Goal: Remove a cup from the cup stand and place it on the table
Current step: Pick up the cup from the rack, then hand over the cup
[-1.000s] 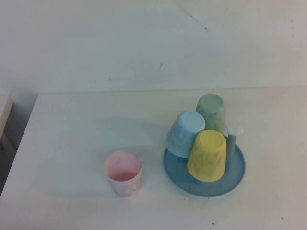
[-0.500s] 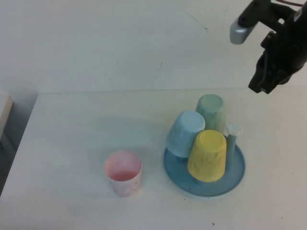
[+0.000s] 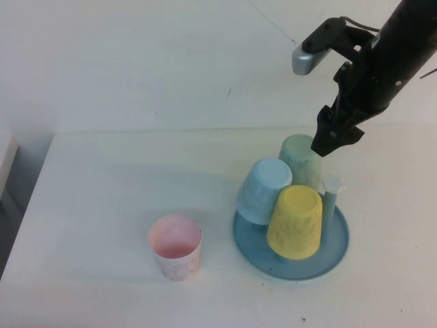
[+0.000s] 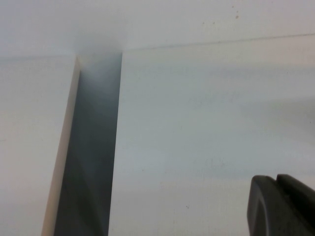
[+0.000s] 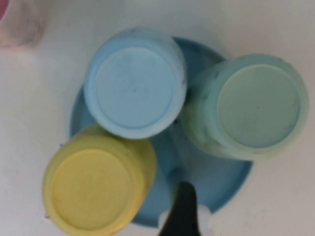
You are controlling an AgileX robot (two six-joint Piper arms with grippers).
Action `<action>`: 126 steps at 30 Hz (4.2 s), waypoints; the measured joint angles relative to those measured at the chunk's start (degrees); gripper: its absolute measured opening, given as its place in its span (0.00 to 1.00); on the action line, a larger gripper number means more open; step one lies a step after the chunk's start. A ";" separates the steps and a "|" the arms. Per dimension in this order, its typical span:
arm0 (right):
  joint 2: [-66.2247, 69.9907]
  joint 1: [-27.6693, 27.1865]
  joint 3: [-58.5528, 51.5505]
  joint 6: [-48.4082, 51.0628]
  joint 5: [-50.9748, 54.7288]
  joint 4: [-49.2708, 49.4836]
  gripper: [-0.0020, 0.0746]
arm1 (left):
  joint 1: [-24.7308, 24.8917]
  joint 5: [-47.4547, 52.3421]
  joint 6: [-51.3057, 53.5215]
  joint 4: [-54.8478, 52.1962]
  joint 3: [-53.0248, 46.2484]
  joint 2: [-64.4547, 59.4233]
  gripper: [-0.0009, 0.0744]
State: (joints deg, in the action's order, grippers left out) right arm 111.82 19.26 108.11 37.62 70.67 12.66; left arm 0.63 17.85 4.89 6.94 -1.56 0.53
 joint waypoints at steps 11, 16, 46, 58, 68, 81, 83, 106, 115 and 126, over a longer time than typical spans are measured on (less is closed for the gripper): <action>7.31 0.83 7.14 -1.99 0.00 0.00 0.82 | 0.00 0.00 0.12 0.00 0.00 0.00 0.01; 9.47 1.34 7.90 -1.99 0.00 0.00 0.82 | 0.00 0.00 0.12 0.00 0.00 0.00 0.01; 14.67 3.47 9.71 -2.08 -0.34 -0.36 0.78 | 0.00 0.00 0.12 0.00 0.00 0.00 0.01; 9.54 3.47 13.71 -3.66 -0.01 -2.35 0.78 | 0.00 0.00 0.12 0.00 0.00 0.00 0.01; 3.13 3.47 13.84 -8.23 -0.01 -3.69 0.78 | 0.00 0.00 0.12 0.00 0.00 0.00 0.01; -14.70 2.75 -4.55 -10.36 -0.01 3.32 0.78 | 0.00 0.00 0.12 0.00 0.00 0.00 0.01; -17.64 1.12 -13.13 -8.30 -0.01 6.46 0.78 | 0.00 0.00 0.12 0.00 0.00 0.00 0.01; -29.26 -24.46 -61.54 27.14 -2.73 72.37 0.78 | 0.00 0.00 0.12 0.00 0.00 0.00 0.01; -24.33 -24.61 -61.79 22.93 -3.84 80.45 0.78 | 0.00 0.00 0.12 -0.04 0.00 0.00 0.01; -24.21 -24.61 -62.11 -1.74 -3.84 81.50 0.78 | 0.00 0.00 0.12 -0.13 0.00 0.00 0.01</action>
State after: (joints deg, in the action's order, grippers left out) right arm 87.61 -5.35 46.00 35.89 66.83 94.17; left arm 0.63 17.85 5.01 6.81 -1.56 0.53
